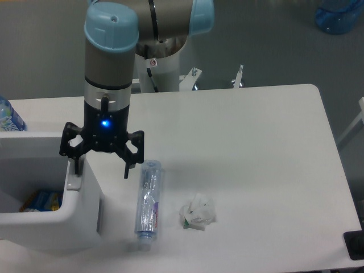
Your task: Open the trash can
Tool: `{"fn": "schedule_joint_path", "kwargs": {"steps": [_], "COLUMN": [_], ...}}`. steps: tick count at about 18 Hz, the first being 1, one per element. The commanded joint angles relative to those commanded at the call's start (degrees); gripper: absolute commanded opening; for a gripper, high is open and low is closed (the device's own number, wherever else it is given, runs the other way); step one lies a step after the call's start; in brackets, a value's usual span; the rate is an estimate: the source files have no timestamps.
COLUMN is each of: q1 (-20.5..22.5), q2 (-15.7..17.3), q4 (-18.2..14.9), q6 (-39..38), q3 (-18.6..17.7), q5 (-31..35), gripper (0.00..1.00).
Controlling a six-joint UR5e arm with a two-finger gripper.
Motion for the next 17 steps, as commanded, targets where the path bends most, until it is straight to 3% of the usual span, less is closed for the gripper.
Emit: {"fn": "schedule_joint_path", "kwargs": {"steps": [5,7,10,13,17], "q1": [1.0,3.2,4.9,5.9,8.4], "q2": [0.4,0.6,1.4,1.7,2.4], "q4": [0.7,0.4,-1.2,-6.1,-7.2], "q6": [0.8,3.4,14.8,25.5,27.3], "q3": [5.5,7.0,7.0,7.2,6.9], "q5": [0.8,5.8,12.4,14.9,14.9], "gripper": [1.00,1.00,1.00,1.00,1.00]}}
